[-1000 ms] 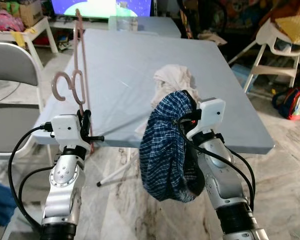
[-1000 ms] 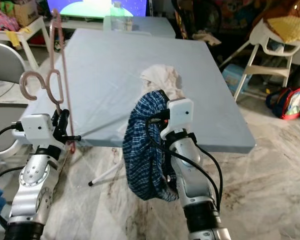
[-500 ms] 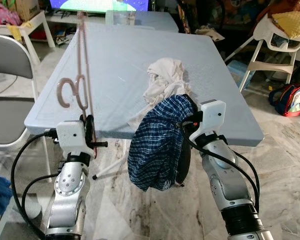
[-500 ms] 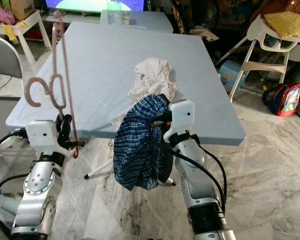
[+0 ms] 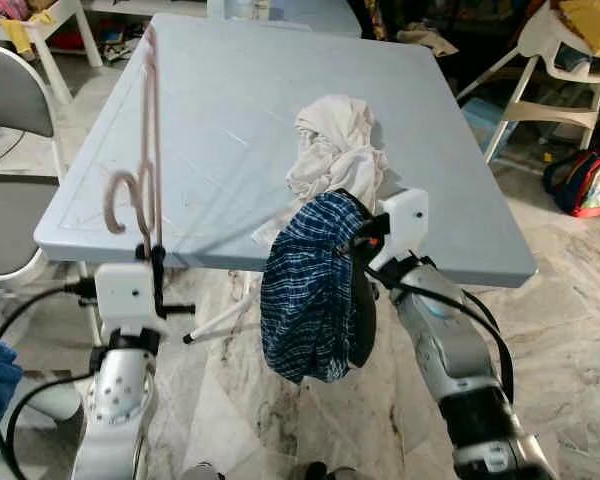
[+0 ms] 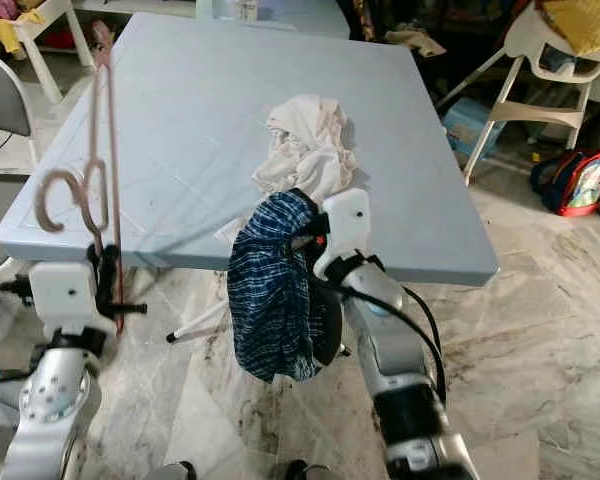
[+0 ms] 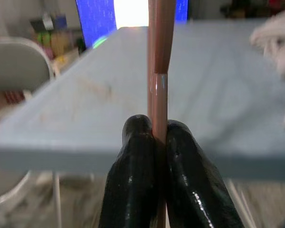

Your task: Hang hanger

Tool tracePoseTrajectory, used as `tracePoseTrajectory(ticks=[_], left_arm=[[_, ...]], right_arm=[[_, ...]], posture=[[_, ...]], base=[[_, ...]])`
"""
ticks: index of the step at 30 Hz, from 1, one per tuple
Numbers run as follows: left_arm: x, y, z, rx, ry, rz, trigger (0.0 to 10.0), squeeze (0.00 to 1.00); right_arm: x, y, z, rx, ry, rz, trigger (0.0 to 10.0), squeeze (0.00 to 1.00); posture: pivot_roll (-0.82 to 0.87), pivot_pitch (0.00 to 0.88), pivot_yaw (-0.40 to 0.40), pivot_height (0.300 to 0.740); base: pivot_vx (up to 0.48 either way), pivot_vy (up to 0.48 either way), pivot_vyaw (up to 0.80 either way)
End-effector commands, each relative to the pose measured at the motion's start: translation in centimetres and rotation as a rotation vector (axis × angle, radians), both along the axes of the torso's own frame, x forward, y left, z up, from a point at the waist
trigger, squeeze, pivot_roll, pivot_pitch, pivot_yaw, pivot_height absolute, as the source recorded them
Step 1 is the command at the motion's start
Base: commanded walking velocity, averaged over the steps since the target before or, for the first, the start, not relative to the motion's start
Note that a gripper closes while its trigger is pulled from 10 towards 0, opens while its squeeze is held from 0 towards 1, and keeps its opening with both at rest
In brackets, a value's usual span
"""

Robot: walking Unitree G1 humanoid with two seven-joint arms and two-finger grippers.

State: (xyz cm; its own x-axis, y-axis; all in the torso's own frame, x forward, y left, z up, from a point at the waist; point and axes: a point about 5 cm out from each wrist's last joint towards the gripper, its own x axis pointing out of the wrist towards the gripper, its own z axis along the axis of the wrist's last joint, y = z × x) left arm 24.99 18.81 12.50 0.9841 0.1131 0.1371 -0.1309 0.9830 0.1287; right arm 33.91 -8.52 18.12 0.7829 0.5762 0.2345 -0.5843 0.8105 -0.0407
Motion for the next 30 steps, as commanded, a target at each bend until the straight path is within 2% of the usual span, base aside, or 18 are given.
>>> tracePoseTrajectory(ticks=[1,4,5,6,8,9,12,15,18,21,26,29,30], left_arm=[[-0.1,-0.3,0.4,0.017,-0.009,-0.016,10.0,0.00],[0.0,-0.4,0.5,0.015,-0.010,-0.014,10.0,0.00],[0.0,-0.4,0.5,0.015,-0.010,-0.014,10.0,0.00],[-0.1,-0.4,0.6,0.009,-0.013,-0.006,10.0,0.00],[-0.2,-0.4,0.7,0.008,-0.015,-0.001,10.0,0.00],[-0.5,-0.3,0.7,0.006,-0.014,0.009,10.0,0.00],[-0.8,-0.3,0.5,0.001,-0.010,0.023,10.0,0.00],[-1.2,-0.3,0.4,-0.003,-0.008,0.035,10.0,0.00],[-1.5,-0.3,0.5,-0.008,-0.011,0.048,10.0,0.00],[-1.6,-0.3,0.6,-0.009,-0.013,0.056,10.0,0.00],[-1.5,-0.3,0.7,-0.008,-0.016,0.055,10.0,0.00],[-1.4,-0.4,0.8,-0.009,-0.017,0.051,10.0,0.00],[-1.3,-0.5,0.8,-0.009,-0.017,0.046,10.0,0.00]], right_arm=[[1.0,0.4,1.8,0.013,-0.036,0.050,10.0,0.00],[3.5,1.0,5.8,-0.001,-0.092,0.097,10.0,0.00],[3.5,1.0,5.8,-0.001,-0.092,0.097,10.0,0.00],[4.9,1.2,8.5,-0.008,-0.109,0.111,10.0,0.00],[5.8,1.3,10.4,-0.007,-0.085,0.125,10.0,0.00],[6.6,1.2,11.9,-0.028,-0.067,0.086,10.0,0.00],[7.3,1.1,13.0,-0.040,-0.024,0.043,10.0,0.00],[8.0,-0.3,15.3,-0.012,-0.041,-0.140,10.0,0.00],[7.9,-3.2,20.0,0.124,-0.189,-0.365,10.0,0.00],[6.8,-5.2,24.1,0.194,-0.352,-0.445,10.0,0.00],[6.0,-6.6,26.0,0.166,-0.458,-0.512,10.0,0.00],[6.1,-7.1,25.5,0.163,-0.448,-0.524,10.0,0.00],[6.4,-7.4,24.6,0.139,-0.434,-0.537,10.0,0.00]], posture=[[0.29,0.222,-0.109,0.740],[0.30,0.227,-0.117,0.740],[0.30,0.227,-0.117,0.740],[0.31,0.233,-0.125,0.740],[0.32,0.236,-0.134,0.740],[0.33,0.242,-0.142,0.740],[0.35,0.247,-0.152,0.740],[0.36,0.252,-0.160,0.740],[0.37,0.254,-0.166,0.740],[0.38,0.252,-0.166,0.740],[0.38,0.248,-0.160,0.740],[0.37,0.247,-0.157,0.740],[0.37,0.247,-0.157,0.740]], base=[[0.000,0.000,0.00],[0.000,0.000,0.00],[0.000,0.000,0.00],[0.000,0.000,0.00],[0.000,0.000,0.00],[0.000,0.000,0.00],[0.000,0.000,0.00],[0.000,0.000,0.00],[0.000,0.000,0.00],[0.000,0.000,0.00],[0.000,0.000,0.00],[0.000,0.000,0.00],[0.000,0.000,0.00]])
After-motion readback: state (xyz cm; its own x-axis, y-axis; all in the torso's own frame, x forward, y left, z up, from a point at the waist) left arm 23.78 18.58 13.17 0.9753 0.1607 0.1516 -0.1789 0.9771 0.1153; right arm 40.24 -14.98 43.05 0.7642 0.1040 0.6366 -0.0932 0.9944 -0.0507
